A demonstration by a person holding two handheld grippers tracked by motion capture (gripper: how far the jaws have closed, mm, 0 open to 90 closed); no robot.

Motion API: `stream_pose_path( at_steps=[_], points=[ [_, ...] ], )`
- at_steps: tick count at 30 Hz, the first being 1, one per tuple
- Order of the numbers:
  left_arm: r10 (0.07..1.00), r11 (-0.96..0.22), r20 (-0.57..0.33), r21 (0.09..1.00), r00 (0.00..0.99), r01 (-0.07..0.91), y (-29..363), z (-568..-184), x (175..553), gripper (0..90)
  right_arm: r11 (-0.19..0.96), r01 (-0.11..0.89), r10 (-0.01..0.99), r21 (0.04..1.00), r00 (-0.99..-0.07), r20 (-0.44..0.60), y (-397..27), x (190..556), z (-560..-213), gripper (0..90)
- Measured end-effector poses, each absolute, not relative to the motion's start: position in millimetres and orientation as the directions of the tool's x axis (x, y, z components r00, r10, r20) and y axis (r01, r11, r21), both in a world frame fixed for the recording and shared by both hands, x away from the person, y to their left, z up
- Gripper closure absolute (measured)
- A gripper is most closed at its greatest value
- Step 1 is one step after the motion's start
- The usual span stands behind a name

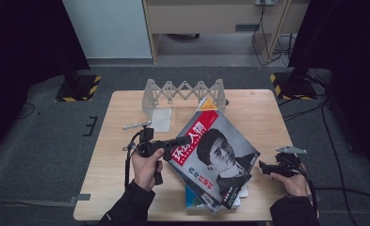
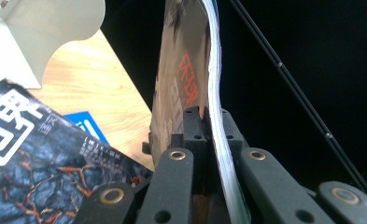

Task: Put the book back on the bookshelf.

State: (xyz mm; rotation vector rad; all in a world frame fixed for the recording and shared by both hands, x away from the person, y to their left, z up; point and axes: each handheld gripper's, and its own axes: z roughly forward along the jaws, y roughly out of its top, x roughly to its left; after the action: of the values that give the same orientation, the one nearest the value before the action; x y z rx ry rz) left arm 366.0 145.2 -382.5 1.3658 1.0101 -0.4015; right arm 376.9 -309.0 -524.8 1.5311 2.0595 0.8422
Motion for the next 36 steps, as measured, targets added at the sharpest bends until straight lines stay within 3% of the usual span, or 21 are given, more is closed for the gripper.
stream_pose_path(
  at_steps=[9,36],
  points=[
    [0.281,0.3,-0.78,0.625,0.559,0.721,160.2,-365.9,369.6,85.9,0.207,0.714,0.955,0.668,-0.296,0.02,-309.2,378.4,-531.5,4.8],
    [0.434,0.418,-0.721,0.693,0.54,0.588,243.4,-348.1,365.0,85.8,0.217,0.676,0.95,0.704,-0.314,0.008,-309.6,376.2,-539.3,1.1]
  ],
)
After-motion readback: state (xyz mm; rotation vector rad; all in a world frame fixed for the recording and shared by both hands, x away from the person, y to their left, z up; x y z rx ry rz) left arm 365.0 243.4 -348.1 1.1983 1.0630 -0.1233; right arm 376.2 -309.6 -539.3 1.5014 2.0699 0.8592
